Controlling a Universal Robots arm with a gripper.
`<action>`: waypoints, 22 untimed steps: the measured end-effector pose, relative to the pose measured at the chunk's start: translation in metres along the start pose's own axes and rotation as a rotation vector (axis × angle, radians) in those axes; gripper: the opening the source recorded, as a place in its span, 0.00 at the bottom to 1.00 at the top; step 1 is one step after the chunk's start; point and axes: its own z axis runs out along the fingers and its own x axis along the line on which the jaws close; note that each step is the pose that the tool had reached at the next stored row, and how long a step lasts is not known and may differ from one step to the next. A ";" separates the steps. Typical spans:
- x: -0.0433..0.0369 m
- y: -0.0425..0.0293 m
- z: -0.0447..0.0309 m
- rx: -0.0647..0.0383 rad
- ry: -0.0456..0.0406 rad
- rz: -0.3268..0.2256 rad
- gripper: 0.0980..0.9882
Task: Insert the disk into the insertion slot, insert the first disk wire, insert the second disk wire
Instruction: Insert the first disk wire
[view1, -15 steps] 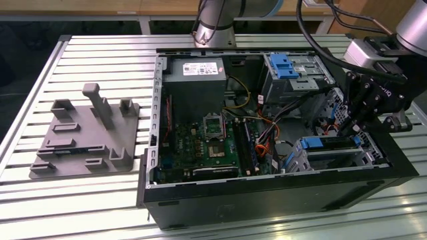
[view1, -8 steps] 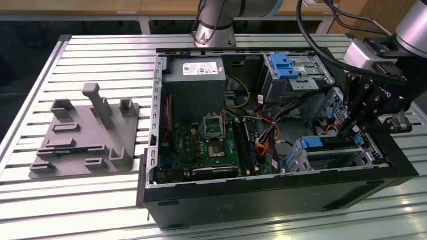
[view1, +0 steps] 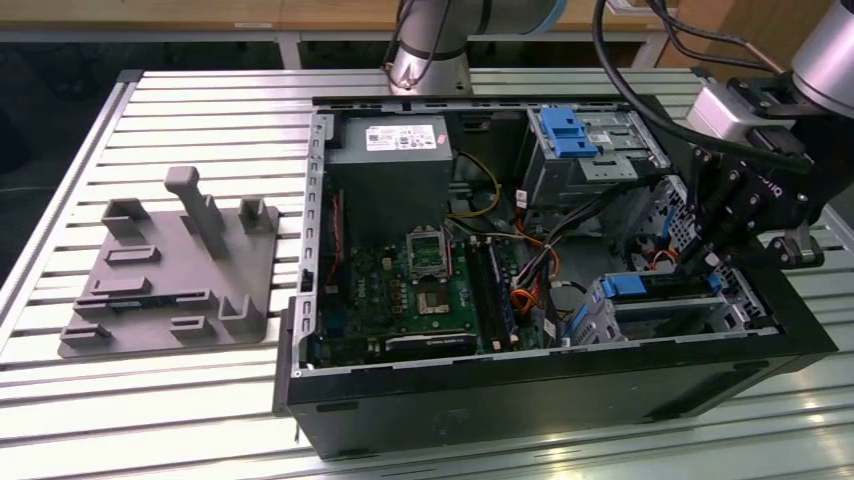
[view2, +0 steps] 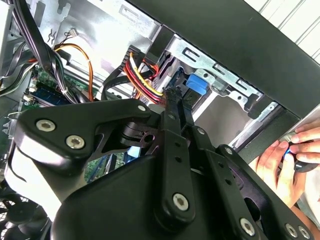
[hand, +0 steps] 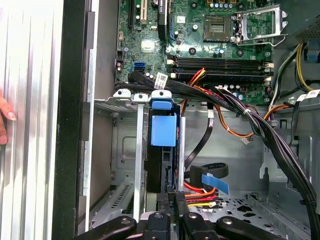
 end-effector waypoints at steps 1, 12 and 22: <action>0.0000 0.0000 0.0002 0.000 0.0004 0.000 0.07; 0.0002 0.0001 0.0025 0.000 0.0015 0.000 0.07; 0.0002 0.0003 0.0050 0.000 0.0018 0.000 0.07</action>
